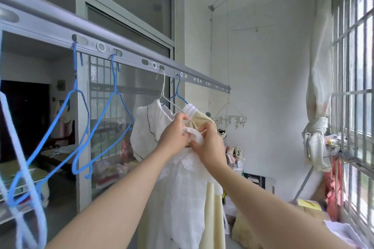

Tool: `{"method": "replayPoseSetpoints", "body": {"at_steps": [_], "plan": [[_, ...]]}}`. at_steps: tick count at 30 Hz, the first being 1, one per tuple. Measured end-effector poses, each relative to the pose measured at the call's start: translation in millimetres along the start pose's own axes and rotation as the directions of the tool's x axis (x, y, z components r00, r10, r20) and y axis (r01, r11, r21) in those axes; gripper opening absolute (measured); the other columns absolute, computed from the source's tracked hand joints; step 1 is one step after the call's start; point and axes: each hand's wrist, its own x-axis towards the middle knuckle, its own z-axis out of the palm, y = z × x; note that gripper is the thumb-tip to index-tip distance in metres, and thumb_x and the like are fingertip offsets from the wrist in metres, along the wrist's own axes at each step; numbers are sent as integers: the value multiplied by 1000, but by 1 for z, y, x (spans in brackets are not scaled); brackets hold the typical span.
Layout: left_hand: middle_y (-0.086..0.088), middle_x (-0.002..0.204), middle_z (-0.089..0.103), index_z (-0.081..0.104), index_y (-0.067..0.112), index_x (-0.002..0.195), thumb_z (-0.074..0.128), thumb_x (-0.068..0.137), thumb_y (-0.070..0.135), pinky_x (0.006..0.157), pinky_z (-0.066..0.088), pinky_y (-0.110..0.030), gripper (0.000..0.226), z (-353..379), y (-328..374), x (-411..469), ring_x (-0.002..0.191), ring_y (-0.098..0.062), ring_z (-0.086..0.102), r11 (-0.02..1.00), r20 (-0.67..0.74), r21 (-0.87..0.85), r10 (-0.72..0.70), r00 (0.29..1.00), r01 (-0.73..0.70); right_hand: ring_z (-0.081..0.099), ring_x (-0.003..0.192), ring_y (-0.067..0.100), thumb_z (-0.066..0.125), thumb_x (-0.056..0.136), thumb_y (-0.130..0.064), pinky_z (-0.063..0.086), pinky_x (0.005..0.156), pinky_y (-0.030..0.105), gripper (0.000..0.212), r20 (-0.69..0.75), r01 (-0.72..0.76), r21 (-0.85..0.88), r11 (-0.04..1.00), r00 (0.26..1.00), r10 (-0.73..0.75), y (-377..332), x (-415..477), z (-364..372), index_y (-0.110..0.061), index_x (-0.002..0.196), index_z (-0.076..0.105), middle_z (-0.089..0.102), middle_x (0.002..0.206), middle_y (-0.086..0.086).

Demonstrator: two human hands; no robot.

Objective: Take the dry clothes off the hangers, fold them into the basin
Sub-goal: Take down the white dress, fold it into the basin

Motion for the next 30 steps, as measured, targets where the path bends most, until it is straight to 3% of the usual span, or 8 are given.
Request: {"method": "replayPoseSetpoints", "body": {"at_steps": [4, 8, 11, 15, 18, 22, 25, 30], "plan": [[4, 95, 55, 57, 17, 89, 53, 80, 3, 75, 43, -28, 18, 0, -5, -5, 89, -19, 55, 997, -48, 8, 77, 996, -76, 58, 79, 14, 71, 78, -43, 39, 60, 22, 42, 86, -91, 232, 968, 994, 73, 1, -7, -9, -20, 105, 48, 61, 89, 1], [8, 77, 44, 51, 22, 58, 43, 69, 12, 63, 31, -15, 17, -3, -4, -19, 73, -4, 46, 993, -12, -103, 57, 998, -58, 59, 84, 10, 53, 94, -36, 42, 74, 21, 24, 187, -156, 363, 919, 978, 93, 3, -9, -19, -20, 111, 58, 62, 91, -5], [4, 77, 44, 48, 17, 55, 35, 62, 16, 62, 32, -18, 15, -4, -5, -24, 70, -5, 46, 990, -27, -138, 36, 999, -39, 57, 79, 11, 48, 94, -45, 44, 75, 27, 27, 255, -252, 362, 897, 953, 165, 4, -12, -18, -25, 111, 57, 62, 87, -5], [-9, 82, 54, 54, 7, 59, 37, 62, 15, 68, 35, -26, 19, -5, -14, -26, 77, -20, 52, 992, -55, -121, 20, 998, -27, 54, 74, 18, 46, 89, -52, 44, 69, 34, 45, 464, -355, 313, 881, 867, 184, 0, -26, -9, -9, 87, 62, 58, 81, 4], [-8, 77, 57, 56, 1, 61, 36, 60, 16, 66, 35, -27, 25, -7, -25, -31, 75, -22, 52, 995, -96, -101, -10, 995, 0, 56, 75, 10, 47, 95, -44, 46, 64, 21, 38, 537, -376, 338, 863, 830, 152, -3, -37, -5, -12, 110, 62, 62, 95, 1], [3, 56, 42, 46, 5, 53, 35, 59, 17, 56, 30, -26, 18, -11, -35, -51, 58, -12, 40, 987, -71, -142, -83, 994, 72, 57, 80, 12, 54, 94, -38, 49, 72, 25, 55, 428, -415, 486, 769, 881, 205, -11, -36, 0, -26, 142, 30, 53, 104, -8], [3, 52, 37, 44, 14, 51, 35, 57, 17, 48, 26, -19, 11, -20, -37, -61, 50, -6, 33, 950, -140, -283, -179, 974, 133, 57, 79, 10, 47, 97, -36, 47, 72, 25, 46, 422, -400, 466, 789, 884, 199, -17, -36, 1, -22, 141, 36, 53, 109, -8], [7, 45, 33, 46, 18, 43, 40, 64, 5, 51, 18, -27, 25, -41, -35, -60, 47, -12, 30, 886, -133, -416, -283, 950, 206, 56, 84, 11, 38, 100, -31, 44, 75, 24, 34, 506, -431, 310, 847, 829, 237, -6, -49, 9, -23, 131, 49, 55, 117, -1]]}}
